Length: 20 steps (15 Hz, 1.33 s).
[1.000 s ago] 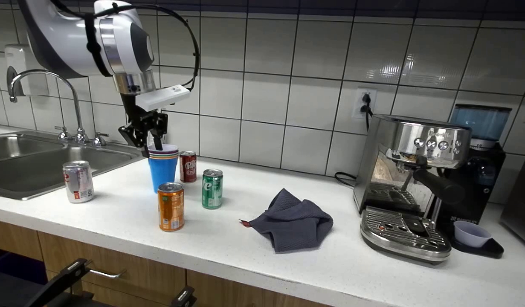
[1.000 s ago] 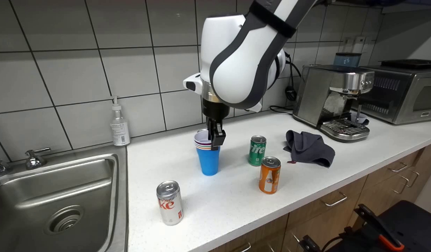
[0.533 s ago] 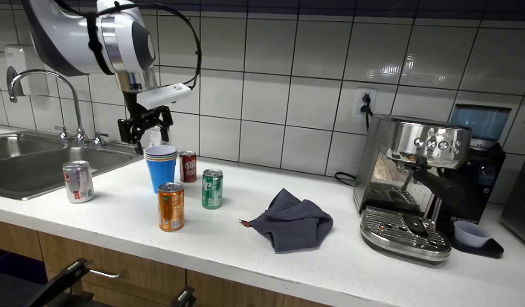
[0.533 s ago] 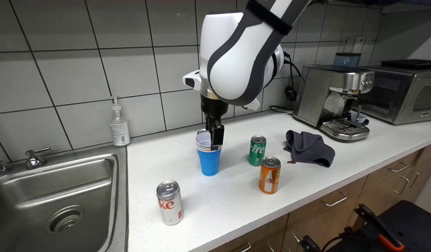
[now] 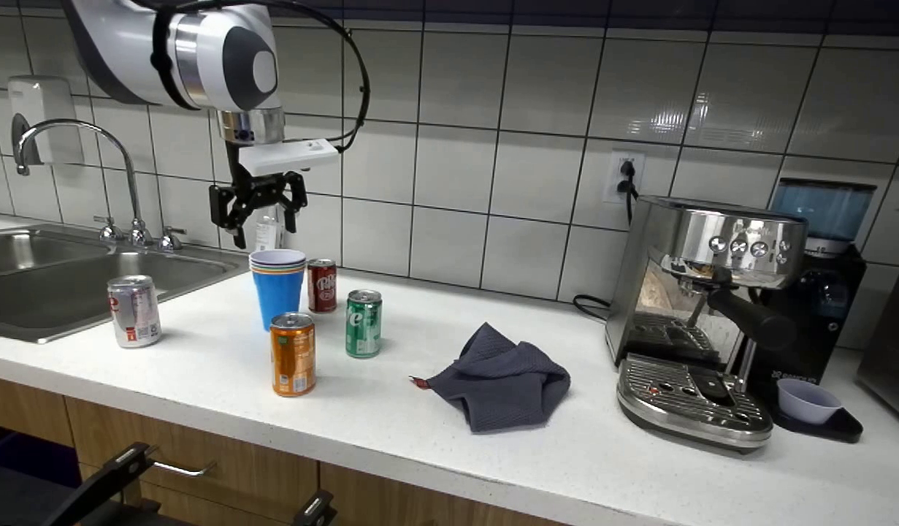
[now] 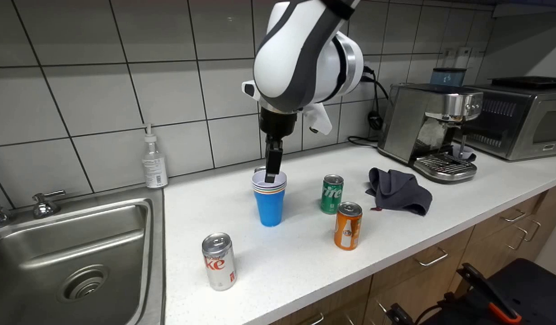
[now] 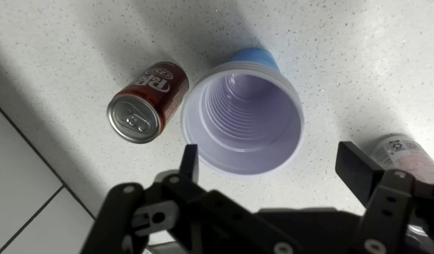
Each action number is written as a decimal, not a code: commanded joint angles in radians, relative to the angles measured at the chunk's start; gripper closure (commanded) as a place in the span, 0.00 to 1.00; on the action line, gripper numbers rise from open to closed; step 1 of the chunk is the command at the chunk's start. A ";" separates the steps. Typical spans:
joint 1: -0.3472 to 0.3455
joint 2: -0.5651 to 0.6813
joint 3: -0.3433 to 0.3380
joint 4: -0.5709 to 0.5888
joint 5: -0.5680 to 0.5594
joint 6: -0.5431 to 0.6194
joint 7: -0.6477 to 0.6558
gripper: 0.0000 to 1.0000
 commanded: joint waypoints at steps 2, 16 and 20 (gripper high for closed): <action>-0.043 -0.053 0.013 0.030 0.136 -0.107 -0.048 0.00; -0.036 -0.160 -0.057 -0.027 0.158 -0.183 0.239 0.00; -0.036 -0.190 -0.065 -0.066 0.102 -0.184 0.401 0.00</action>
